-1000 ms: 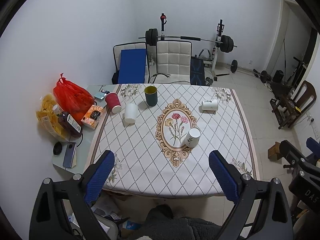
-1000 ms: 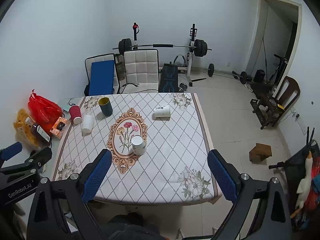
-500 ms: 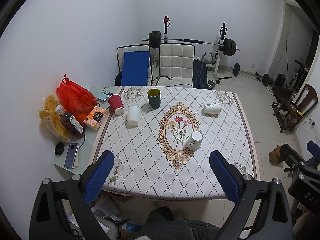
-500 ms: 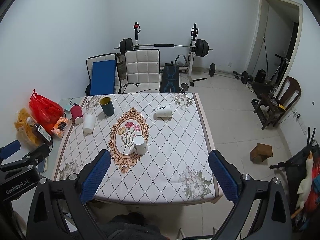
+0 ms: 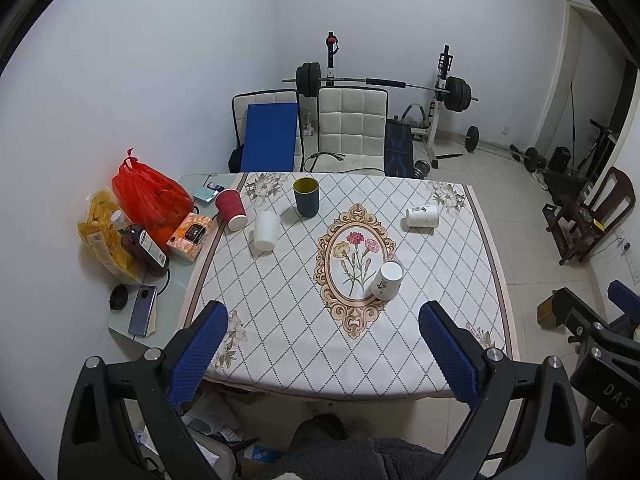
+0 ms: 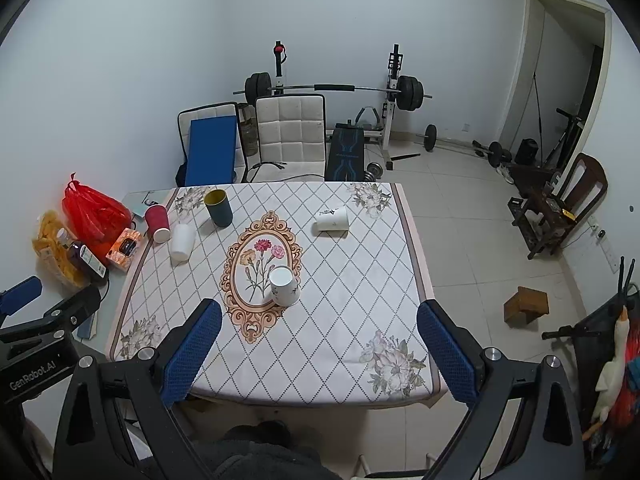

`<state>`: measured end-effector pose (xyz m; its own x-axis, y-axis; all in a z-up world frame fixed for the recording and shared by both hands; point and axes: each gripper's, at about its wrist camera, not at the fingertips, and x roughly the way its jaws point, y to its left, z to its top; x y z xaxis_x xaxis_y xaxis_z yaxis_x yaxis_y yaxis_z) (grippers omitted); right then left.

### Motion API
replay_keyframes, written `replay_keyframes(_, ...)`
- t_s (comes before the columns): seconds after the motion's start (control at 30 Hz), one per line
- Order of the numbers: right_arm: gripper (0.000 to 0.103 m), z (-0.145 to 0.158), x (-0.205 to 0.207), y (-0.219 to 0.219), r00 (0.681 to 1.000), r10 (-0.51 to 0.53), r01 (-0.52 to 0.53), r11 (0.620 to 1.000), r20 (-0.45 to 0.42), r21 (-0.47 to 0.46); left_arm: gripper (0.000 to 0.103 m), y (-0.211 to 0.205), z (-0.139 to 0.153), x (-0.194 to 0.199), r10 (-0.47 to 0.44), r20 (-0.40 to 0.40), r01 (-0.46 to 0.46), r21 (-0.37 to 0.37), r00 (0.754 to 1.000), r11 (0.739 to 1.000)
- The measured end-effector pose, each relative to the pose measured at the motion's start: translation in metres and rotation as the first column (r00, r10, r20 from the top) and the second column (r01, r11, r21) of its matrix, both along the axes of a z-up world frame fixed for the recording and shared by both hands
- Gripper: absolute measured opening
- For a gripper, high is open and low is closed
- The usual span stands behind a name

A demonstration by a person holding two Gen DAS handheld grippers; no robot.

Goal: Flip cup upside down

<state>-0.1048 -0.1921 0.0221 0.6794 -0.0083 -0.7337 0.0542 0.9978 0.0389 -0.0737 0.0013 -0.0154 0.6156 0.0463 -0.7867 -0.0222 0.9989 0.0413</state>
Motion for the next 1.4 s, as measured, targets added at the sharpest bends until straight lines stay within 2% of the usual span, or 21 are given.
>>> replay_keyframes(1.4, 0.1, -0.0076, -0.0024, -0.0069, 1.0, 0.0, -0.001, 1.0, 0.004, 0.03, 0.098, -0.0081, 0.0022, -0.0051, -0.006, -0.006, 0.006, -0.013, 1.0, 1.0)
